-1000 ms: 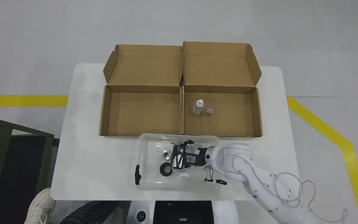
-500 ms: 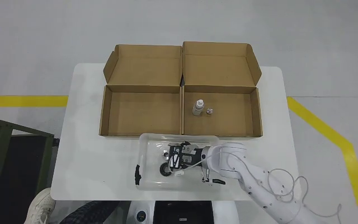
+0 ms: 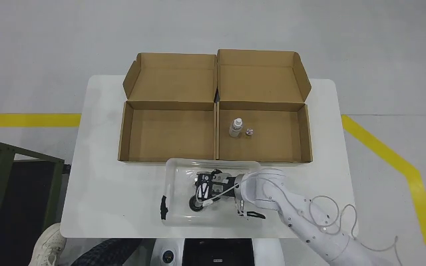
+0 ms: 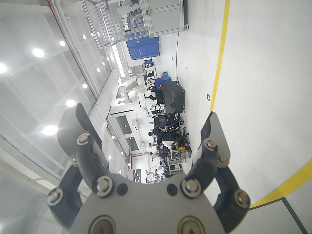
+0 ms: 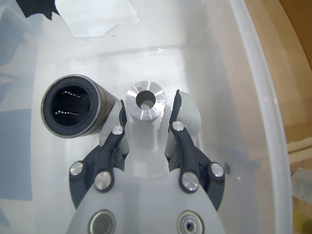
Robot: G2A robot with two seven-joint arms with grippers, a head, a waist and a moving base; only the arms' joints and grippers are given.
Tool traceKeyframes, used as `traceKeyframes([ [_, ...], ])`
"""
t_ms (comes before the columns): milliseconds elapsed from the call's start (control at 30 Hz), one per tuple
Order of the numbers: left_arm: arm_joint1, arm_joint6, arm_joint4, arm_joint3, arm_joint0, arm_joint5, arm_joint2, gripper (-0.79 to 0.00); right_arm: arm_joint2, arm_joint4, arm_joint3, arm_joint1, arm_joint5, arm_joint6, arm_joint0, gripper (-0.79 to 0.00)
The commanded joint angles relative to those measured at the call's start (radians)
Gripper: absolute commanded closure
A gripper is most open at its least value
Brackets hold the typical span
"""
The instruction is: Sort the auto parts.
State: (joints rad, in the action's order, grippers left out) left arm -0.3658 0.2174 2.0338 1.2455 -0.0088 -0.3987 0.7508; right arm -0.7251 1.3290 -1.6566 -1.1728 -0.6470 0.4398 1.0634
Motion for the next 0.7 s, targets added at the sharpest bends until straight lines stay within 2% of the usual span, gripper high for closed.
traceKeyframes([
  [0,0.000,0.000,0.000,0.000,0.000,0.000,0.000,-0.785,0.005,-0.003,0.010,-0.003,0.001,-0.002,-0.006,-0.351],
  [267,0.000,0.000,0.000,0.000,0.000,0.000,0.000,-0.785,0.024,-0.008,0.034,-0.017,-0.001,-0.017,-0.022,-0.314],
  [433,0.000,0.000,0.000,0.000,0.000,0.000,0.000,-0.785,0.027,-0.011,0.040,-0.021,-0.004,-0.020,-0.027,-0.142],
  [500,0.000,0.000,0.000,0.000,0.000,0.000,0.000,-0.785,0.027,-0.016,0.044,-0.023,-0.008,-0.024,-0.027,0.000],
  [667,0.000,0.000,0.000,0.000,0.000,0.000,0.000,-0.785,0.019,-0.015,0.026,-0.022,-0.014,-0.024,-0.022,0.000],
])
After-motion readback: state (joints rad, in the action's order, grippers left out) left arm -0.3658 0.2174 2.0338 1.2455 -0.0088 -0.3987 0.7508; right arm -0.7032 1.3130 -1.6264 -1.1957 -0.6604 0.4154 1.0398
